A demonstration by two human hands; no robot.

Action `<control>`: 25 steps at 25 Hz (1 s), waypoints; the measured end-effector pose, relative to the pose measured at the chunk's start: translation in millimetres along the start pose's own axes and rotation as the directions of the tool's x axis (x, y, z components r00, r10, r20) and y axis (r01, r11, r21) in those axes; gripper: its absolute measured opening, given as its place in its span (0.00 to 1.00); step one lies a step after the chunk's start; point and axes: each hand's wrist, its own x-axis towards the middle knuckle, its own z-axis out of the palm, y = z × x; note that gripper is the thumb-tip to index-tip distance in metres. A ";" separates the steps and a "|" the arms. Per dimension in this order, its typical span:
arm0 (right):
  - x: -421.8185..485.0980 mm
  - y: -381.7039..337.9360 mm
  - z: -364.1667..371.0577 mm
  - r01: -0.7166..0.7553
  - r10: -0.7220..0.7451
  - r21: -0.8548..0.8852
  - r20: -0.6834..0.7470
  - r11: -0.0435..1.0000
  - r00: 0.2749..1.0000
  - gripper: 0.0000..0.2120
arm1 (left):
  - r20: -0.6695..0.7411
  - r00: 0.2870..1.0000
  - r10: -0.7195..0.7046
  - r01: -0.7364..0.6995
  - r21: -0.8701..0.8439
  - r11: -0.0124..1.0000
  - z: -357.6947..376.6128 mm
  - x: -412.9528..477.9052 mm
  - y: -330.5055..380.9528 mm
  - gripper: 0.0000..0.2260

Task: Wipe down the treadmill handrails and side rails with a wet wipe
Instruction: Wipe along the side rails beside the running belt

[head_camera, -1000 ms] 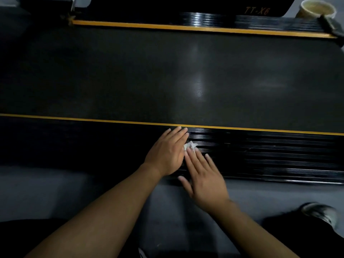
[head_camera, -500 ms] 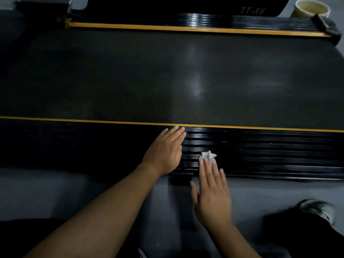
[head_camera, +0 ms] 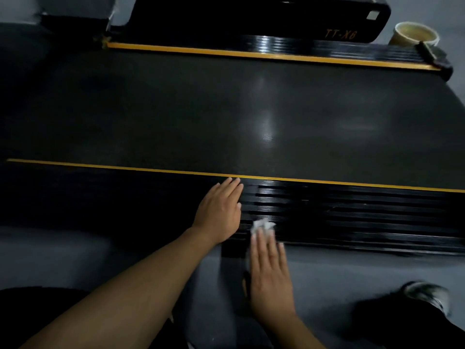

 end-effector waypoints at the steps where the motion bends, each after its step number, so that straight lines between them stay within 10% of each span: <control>1: 6.5 -14.1 -0.9 0.100 -0.100 0.003 -0.007 0.995 0.995 0.51 | -0.003 1.000 -0.014 0.014 0.025 1.000 -4.7 -5.5 -11.5 0.26; 7: 41.8 2.1 -17.3 -0.020 0.023 0.038 -0.069 0.999 0.997 0.42 | -0.029 0.998 0.059 -0.058 0.038 0.998 -19.9 -18.5 -64.3 0.25; 12: 67.8 -12.4 -14.6 0.245 -0.245 -0.005 -0.030 0.969 0.969 0.37 | -0.073 0.995 0.071 -0.069 0.025 0.997 -15.6 -17.6 -64.5 0.24; 16: 83.2 23.0 -27.9 -0.066 0.067 0.037 -0.044 0.997 0.997 0.41 | -0.064 0.996 0.056 -0.054 0.029 0.998 -15.1 -17.4 -63.6 0.25; 21: 89.9 -2.6 -22.4 0.251 -0.252 0.018 0.015 0.968 0.968 0.40 | -0.072 0.995 0.064 -0.062 0.030 0.998 -14.7 -18.3 -63.7 0.25; 25: 115.2 31.1 -32.3 -0.103 0.105 0.059 -0.033 0.993 0.994 0.42 | -0.061 0.996 0.060 -0.058 0.028 0.998 -15.0 -18.6 -63.6 0.25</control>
